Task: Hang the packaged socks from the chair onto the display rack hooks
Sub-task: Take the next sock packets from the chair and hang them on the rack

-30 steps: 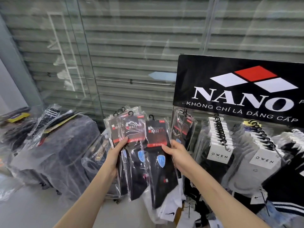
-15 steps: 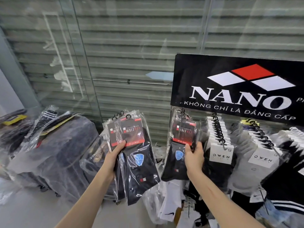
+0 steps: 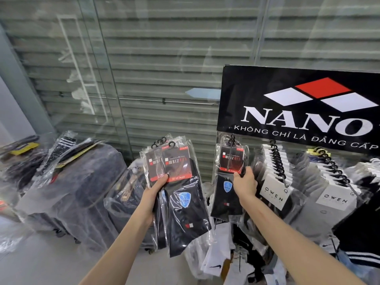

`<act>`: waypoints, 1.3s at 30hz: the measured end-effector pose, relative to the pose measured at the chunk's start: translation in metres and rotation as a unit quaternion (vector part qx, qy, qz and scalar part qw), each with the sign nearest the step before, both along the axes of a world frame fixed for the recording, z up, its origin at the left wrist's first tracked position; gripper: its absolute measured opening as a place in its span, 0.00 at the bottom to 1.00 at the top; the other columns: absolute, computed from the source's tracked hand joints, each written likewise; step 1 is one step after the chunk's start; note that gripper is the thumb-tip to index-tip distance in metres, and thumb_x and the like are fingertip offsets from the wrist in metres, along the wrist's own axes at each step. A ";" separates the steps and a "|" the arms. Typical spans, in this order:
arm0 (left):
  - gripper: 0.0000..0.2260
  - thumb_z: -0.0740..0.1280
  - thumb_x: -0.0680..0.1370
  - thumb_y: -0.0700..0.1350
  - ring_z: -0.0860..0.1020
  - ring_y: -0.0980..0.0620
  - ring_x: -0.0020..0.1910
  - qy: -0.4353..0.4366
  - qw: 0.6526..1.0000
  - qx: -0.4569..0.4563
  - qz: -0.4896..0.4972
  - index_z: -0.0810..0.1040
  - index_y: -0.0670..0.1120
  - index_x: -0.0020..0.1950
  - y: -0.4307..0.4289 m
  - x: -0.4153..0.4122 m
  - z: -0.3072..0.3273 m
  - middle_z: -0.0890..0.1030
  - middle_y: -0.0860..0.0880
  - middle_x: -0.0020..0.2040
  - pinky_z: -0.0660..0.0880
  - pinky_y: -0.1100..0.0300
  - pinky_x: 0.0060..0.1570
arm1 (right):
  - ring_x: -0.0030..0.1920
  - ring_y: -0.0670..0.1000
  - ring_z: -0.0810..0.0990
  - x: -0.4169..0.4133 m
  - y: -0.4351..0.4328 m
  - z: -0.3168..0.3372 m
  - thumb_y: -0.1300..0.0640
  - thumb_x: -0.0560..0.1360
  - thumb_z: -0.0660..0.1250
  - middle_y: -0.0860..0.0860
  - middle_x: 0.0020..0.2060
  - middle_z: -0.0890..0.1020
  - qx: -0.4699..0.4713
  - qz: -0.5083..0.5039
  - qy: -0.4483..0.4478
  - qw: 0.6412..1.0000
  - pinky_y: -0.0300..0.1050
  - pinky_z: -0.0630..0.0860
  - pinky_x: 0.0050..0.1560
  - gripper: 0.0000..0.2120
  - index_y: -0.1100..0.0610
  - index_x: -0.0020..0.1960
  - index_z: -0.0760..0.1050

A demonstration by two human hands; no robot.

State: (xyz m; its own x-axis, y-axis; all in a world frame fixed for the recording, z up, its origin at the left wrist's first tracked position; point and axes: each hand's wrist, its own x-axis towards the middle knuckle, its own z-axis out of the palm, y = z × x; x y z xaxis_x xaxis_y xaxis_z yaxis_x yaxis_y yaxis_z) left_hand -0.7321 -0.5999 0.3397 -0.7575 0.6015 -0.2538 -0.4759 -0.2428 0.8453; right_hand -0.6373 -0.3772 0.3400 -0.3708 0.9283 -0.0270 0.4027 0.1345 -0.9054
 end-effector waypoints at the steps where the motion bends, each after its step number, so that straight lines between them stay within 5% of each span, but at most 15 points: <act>1: 0.22 0.70 0.68 0.49 0.85 0.47 0.36 0.002 1.000 -0.002 -0.001 0.79 0.39 0.58 0.000 0.001 0.001 0.86 0.41 0.45 0.79 0.61 0.31 | 0.46 0.55 0.67 -0.003 0.003 0.002 0.61 0.78 0.57 0.60 0.49 0.77 -0.005 0.000 -0.010 1.000 0.50 0.67 0.49 0.08 0.62 0.55 0.69; 4: 0.24 0.70 0.68 0.50 0.85 0.47 0.38 0.003 1.000 -0.007 -0.001 0.79 0.38 0.60 0.002 0.003 0.003 0.84 0.38 0.50 0.79 0.62 0.32 | 0.52 0.59 0.72 -0.012 0.009 0.010 0.62 0.78 0.53 0.63 0.58 0.75 -0.052 0.024 -0.047 0.997 0.53 0.69 0.54 0.13 0.62 0.62 0.65; 7: 0.24 0.70 0.68 0.49 0.85 0.45 0.43 0.007 1.000 0.003 -0.003 0.79 0.38 0.60 0.003 0.004 0.005 0.83 0.37 0.53 0.80 0.61 0.35 | 0.67 0.61 0.66 -0.019 0.013 0.015 0.58 0.81 0.52 0.62 0.69 0.65 -0.141 0.043 -0.071 0.986 0.51 0.64 0.64 0.25 0.66 0.73 0.49; 12: 0.19 0.72 0.66 0.50 0.85 0.46 0.38 0.000 1.000 0.003 -0.008 0.81 0.41 0.54 0.004 0.002 0.005 0.86 0.41 0.45 0.80 0.59 0.33 | 0.71 0.62 0.61 -0.009 -0.016 0.015 0.47 0.79 0.55 0.64 0.72 0.60 -0.158 0.094 -0.125 0.975 0.53 0.61 0.69 0.33 0.70 0.72 0.51; 17: 0.23 0.73 0.65 0.51 0.85 0.43 0.43 0.004 1.000 -0.009 0.004 0.80 0.41 0.56 0.010 0.002 0.004 0.85 0.39 0.49 0.81 0.57 0.37 | 0.56 0.48 0.74 0.015 -0.081 0.017 0.36 0.73 0.56 0.51 0.58 0.75 -0.073 0.226 0.051 0.970 0.40 0.68 0.56 0.25 0.54 0.59 0.70; 20: 0.26 0.74 0.66 0.51 0.83 0.38 0.50 0.007 1.000 -0.012 0.002 0.79 0.39 0.60 0.013 0.003 0.004 0.83 0.36 0.54 0.81 0.53 0.43 | 0.48 0.44 0.75 0.015 -0.094 0.033 0.28 0.62 0.61 0.46 0.49 0.77 -0.046 0.260 0.099 0.959 0.37 0.69 0.49 0.32 0.53 0.51 0.72; 23: 0.27 0.73 0.67 0.52 0.81 0.36 0.55 0.010 1.000 -0.005 -0.005 0.77 0.39 0.62 0.014 0.006 0.006 0.81 0.35 0.57 0.79 0.50 0.50 | 0.46 0.45 0.79 0.011 -0.090 0.041 0.40 0.63 0.74 0.44 0.44 0.82 0.001 0.267 0.081 0.960 0.42 0.75 0.49 0.20 0.52 0.47 0.75; 27: 0.29 0.71 0.67 0.54 0.81 0.39 0.56 0.016 1.000 -0.005 -0.003 0.78 0.40 0.63 0.013 0.007 0.006 0.82 0.38 0.57 0.77 0.47 0.55 | 0.52 0.48 0.81 0.008 -0.078 0.042 0.53 0.68 0.74 0.48 0.49 0.83 -0.028 0.273 0.111 0.955 0.50 0.75 0.58 0.15 0.54 0.53 0.77; 31: 0.22 0.72 0.67 0.50 0.85 0.43 0.41 -0.012 1.000 0.007 0.011 0.81 0.40 0.57 0.004 -0.001 0.005 0.85 0.39 0.47 0.81 0.54 0.38 | 0.50 0.44 0.82 0.014 -0.056 0.033 0.63 0.71 0.71 0.46 0.43 0.84 -0.182 0.249 0.174 0.935 0.33 0.76 0.45 0.10 0.55 0.50 0.77; 34: 0.19 0.72 0.67 0.50 0.84 0.45 0.35 -0.001 1.000 0.005 0.016 0.83 0.41 0.53 -0.002 -0.010 0.004 0.85 0.41 0.41 0.81 0.56 0.34 | 0.48 0.47 0.80 0.027 -0.040 0.009 0.65 0.72 0.69 0.50 0.47 0.83 -0.231 0.217 0.157 0.935 0.37 0.73 0.46 0.11 0.57 0.53 0.76; 39: 0.12 0.71 0.67 0.52 0.85 0.47 0.39 0.019 1.000 0.010 0.006 0.87 0.48 0.45 -0.003 -0.014 0.008 0.86 0.45 0.43 0.81 0.57 0.37 | 0.48 0.52 0.79 0.035 -0.033 -0.025 0.65 0.73 0.67 0.55 0.48 0.81 -0.146 0.047 0.174 0.973 0.45 0.72 0.52 0.07 0.54 0.48 0.74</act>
